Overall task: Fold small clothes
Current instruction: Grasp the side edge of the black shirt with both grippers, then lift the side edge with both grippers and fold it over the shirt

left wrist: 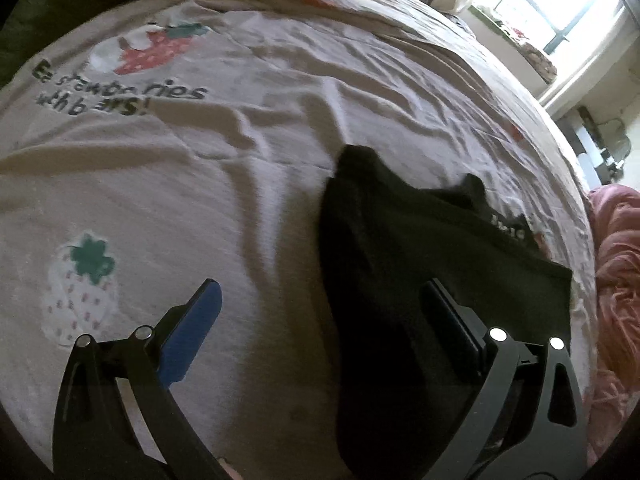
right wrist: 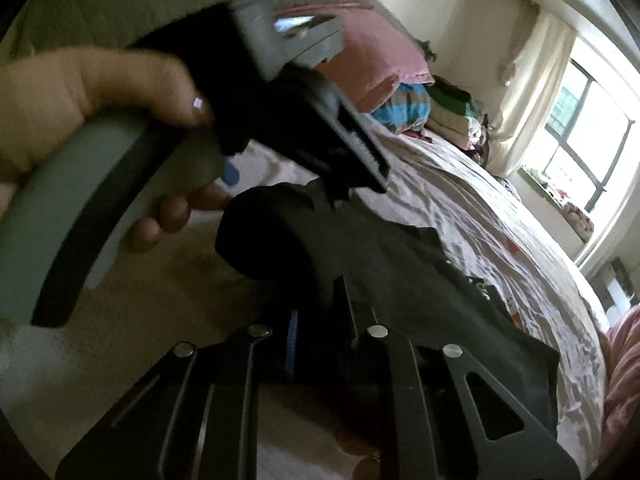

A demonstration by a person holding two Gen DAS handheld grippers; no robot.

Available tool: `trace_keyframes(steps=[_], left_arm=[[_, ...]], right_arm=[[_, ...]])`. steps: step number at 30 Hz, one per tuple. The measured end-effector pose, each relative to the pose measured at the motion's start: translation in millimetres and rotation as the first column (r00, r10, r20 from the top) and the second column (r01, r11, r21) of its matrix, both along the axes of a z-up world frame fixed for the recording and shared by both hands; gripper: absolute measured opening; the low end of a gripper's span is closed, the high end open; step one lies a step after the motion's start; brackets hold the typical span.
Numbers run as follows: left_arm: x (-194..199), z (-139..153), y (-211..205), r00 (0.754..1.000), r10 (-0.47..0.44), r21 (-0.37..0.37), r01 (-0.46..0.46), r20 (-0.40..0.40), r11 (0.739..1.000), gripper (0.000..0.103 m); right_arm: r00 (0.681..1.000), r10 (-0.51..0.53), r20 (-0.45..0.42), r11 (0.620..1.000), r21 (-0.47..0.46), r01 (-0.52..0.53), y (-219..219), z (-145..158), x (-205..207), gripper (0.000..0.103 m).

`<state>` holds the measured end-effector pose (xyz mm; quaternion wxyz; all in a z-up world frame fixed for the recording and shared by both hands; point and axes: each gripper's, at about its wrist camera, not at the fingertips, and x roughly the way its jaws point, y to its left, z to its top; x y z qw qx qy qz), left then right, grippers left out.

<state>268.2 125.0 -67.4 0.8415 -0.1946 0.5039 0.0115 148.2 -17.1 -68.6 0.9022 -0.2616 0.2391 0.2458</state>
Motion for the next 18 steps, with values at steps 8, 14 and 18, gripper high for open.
trace_keyframes(steps=[8, 14, 18], left_arm=[[2.0, -0.8, -15.9, 0.998, -0.06, -0.182, 0.062, 0.016, 0.981, 0.038], [-1.9, 8.1, -29.1, 0.996, -0.073, -0.281, 0.084, 0.048, 0.956, 0.014], [-6.4, 28.8, -43.2, 0.992, -0.086, -0.255, 0.106, 0.091, 0.961, 0.011]], right_arm=[[0.999, -0.04, -0.025, 0.995, 0.094, 0.042, -25.8, 13.3, -2.7, 0.013], [0.997, -0.066, -0.051, 0.983, 0.166, 0.074, -41.5, 22.5, -5.3, 0.013], [0.996, -0.08, -0.05, 0.973, 0.214, 0.089, -54.1, 31.8, -7.9, 0.013]])
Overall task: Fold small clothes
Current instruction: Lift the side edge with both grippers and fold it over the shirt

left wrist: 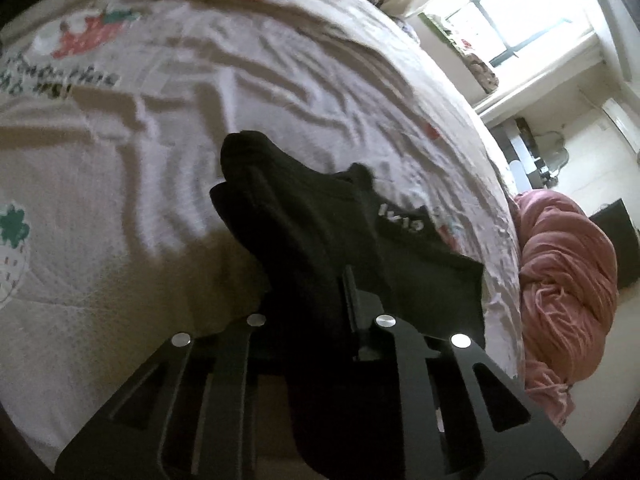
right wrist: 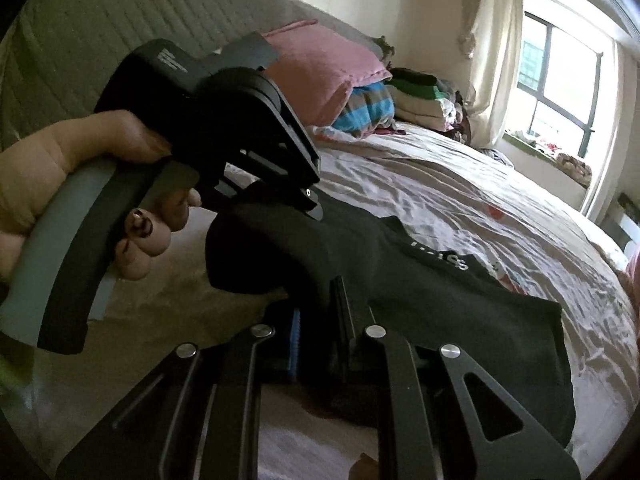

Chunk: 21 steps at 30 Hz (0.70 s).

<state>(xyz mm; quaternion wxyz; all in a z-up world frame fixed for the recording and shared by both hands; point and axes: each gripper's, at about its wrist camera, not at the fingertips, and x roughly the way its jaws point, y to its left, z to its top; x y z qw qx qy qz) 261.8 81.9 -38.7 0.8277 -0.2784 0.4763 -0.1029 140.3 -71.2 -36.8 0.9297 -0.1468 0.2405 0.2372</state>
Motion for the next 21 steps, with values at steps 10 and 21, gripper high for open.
trace_keyframes(steps=[10, 21], left_arm=[[-8.7, 52.8, -46.1, 0.995, -0.056, 0.083, 0.048, 0.088, 0.995, 0.01], [-15.1, 82.4, -102.0, 0.985, -0.123, 0.167, 0.101, 0.124, 0.981, 0.01]], right_arm=[[0.998, -0.061, 0.029, 0.994, 0.097, 0.057, -40.0, 23.2, -13.1, 0.012], [0.992, -0.122, 0.021, 0.979, 0.169, 0.117, -87.0, 35.8, -23.2, 0.011]])
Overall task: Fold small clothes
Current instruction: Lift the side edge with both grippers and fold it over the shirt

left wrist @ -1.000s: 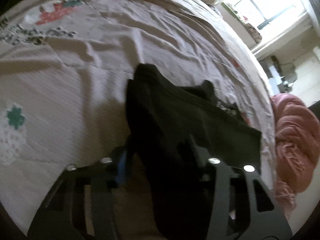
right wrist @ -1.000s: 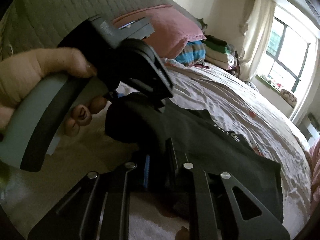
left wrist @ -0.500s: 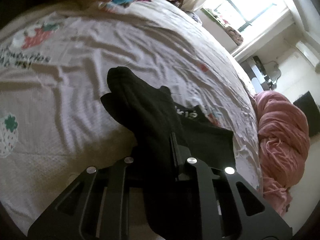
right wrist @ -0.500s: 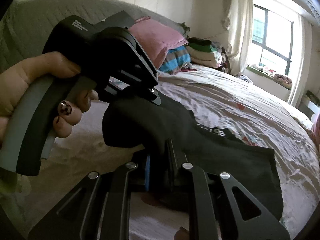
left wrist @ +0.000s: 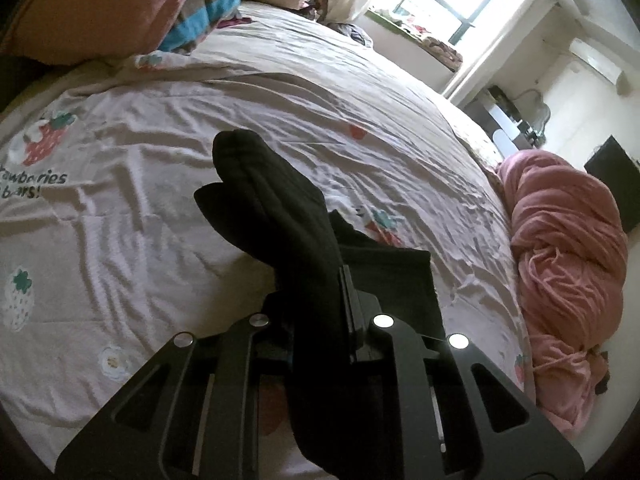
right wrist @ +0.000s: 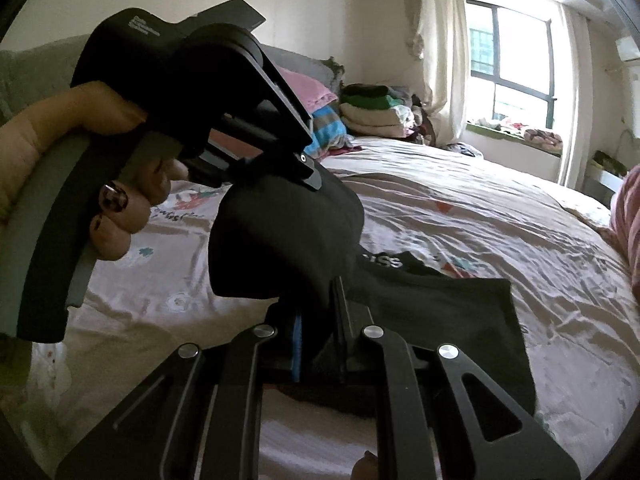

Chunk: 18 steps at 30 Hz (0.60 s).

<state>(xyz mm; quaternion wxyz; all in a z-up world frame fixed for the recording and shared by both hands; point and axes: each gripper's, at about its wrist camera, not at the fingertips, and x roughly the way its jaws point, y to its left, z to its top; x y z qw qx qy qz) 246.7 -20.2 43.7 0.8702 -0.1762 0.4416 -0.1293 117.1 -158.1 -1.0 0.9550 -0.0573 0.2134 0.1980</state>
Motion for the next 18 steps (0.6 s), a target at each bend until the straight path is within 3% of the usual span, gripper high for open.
trace_keyframes(steps=[18], left_arm=[[7.5, -7.4, -85.2, 0.996, -0.08, 0.091, 0.083, -0.039, 0.992, 0.01]], right_arm=[[0.991, -0.092, -0.099, 0.989, 0.106, 0.103, -69.1, -18.7, 2.8, 0.007]])
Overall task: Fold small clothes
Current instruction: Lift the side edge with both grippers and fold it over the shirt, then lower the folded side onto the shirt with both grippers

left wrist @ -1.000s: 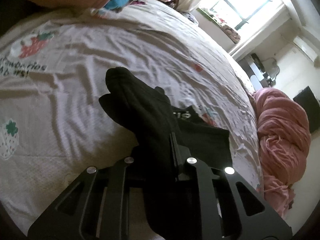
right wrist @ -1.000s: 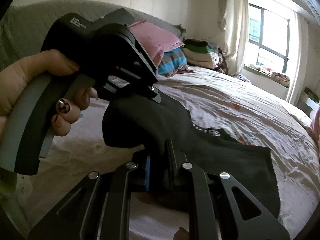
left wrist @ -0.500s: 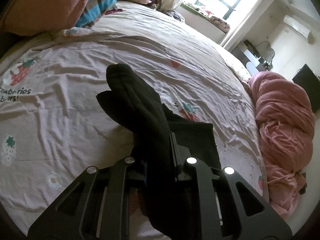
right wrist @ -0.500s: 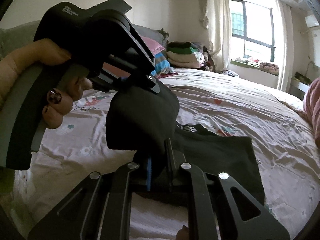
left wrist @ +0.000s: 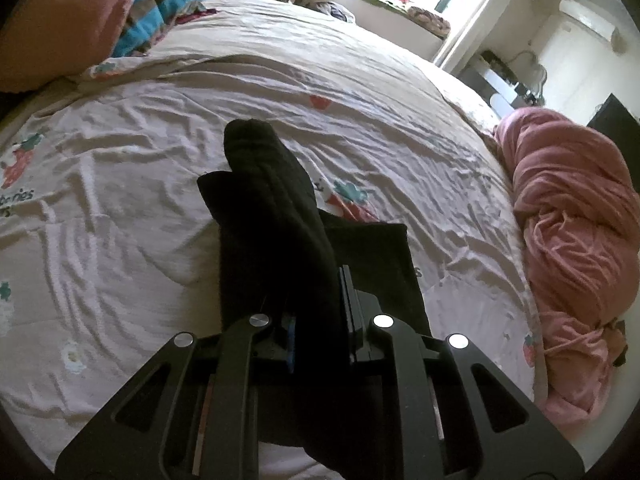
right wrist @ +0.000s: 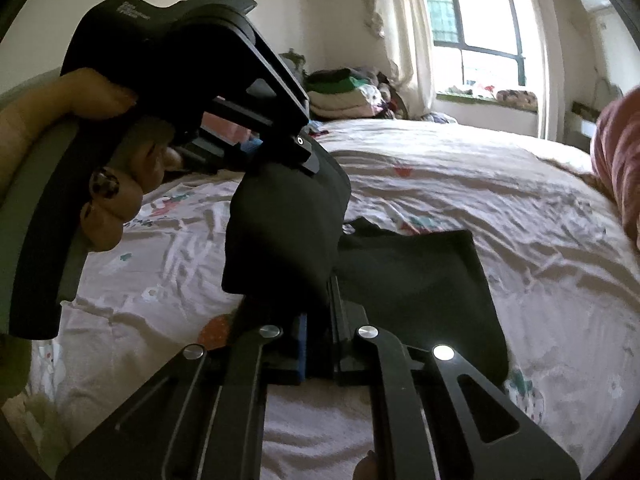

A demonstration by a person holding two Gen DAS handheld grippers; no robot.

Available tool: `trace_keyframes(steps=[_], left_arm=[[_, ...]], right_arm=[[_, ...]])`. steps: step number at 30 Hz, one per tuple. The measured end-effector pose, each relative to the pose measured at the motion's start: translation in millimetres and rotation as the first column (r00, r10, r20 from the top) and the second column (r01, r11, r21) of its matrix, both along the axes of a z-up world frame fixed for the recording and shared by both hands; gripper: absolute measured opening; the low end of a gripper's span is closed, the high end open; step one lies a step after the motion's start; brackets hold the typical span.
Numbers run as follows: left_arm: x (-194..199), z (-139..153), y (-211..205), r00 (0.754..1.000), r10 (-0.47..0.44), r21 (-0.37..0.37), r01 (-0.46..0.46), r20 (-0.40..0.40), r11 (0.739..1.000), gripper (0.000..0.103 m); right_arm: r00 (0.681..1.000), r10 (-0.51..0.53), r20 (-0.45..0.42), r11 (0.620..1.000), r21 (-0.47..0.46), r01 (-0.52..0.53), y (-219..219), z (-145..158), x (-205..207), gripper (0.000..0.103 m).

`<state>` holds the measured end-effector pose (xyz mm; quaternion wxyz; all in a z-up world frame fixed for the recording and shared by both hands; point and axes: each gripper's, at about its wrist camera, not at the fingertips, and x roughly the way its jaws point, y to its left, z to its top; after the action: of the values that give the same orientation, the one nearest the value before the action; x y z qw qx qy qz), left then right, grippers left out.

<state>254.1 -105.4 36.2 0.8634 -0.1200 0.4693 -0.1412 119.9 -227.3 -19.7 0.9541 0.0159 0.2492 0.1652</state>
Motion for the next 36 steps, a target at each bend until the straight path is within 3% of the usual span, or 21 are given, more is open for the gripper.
trace_keyframes(steps=[5, 13, 19, 22, 23, 27, 30, 33, 36], left_arm=[[6.2, -13.2, -25.0, 0.999, -0.028, 0.023, 0.028, -0.027, 0.999, 0.01], [20.4, -43.8, -61.9, 0.994, -0.049, 0.049, 0.054, -0.093, 0.997, 0.013], [27.0, -55.9, -81.3, 0.992, -0.053, 0.025, 0.056, -0.118, 0.998, 0.03], [29.0, -55.0, -84.7, 0.991, -0.068, -0.045, 0.063, -0.118, 0.997, 0.047], [29.1, -54.0, -83.1, 0.991, -0.071, -0.082, 0.061, -0.117, 0.995, 0.06], [21.9, -45.6, -66.2, 0.997, -0.04, -0.121, 0.031, -0.071, 0.992, 0.062], [14.2, -45.2, -52.2, 0.999, -0.009, -0.077, 0.005, -0.052, 0.997, 0.062], [0.5, -50.5, -37.2, 1.0, 0.023, 0.045, -0.022, -0.009, 0.999, 0.062], [-13.7, -62.9, -19.8, 0.998, 0.053, 0.132, -0.055, 0.02, 0.99, 0.062]], right_arm=[[0.997, -0.03, -0.07, 0.997, 0.063, 0.035, -24.3, -13.9, 5.5, 0.007], [0.968, -0.023, -0.25, 0.963, 0.254, 0.088, -67.7, -47.6, 18.6, 0.007], [0.935, 0.014, -0.355, 0.91, 0.392, 0.136, -90.1, -72.3, 25.8, 0.008], [0.918, 0.022, -0.396, 0.885, 0.435, 0.166, -97.3, -81.6, 27.7, 0.01], [0.907, 0.027, -0.421, 0.866, 0.463, 0.19, -102.1, -87.6, 28.6, 0.01], [0.876, 0.064, -0.479, 0.782, 0.569, 0.254, -118.5, -105.7, 29.4, 0.01], [0.876, 0.068, -0.478, 0.771, 0.582, 0.258, -119.5, -105.0, 25.0, 0.012], [0.878, 0.083, -0.472, 0.77, 0.589, 0.244, -120.5, -99.1, 23.9, 0.026], [0.897, 0.093, -0.432, 0.782, 0.59, 0.203, -120.5, -83.6, 24.3, 0.06]])
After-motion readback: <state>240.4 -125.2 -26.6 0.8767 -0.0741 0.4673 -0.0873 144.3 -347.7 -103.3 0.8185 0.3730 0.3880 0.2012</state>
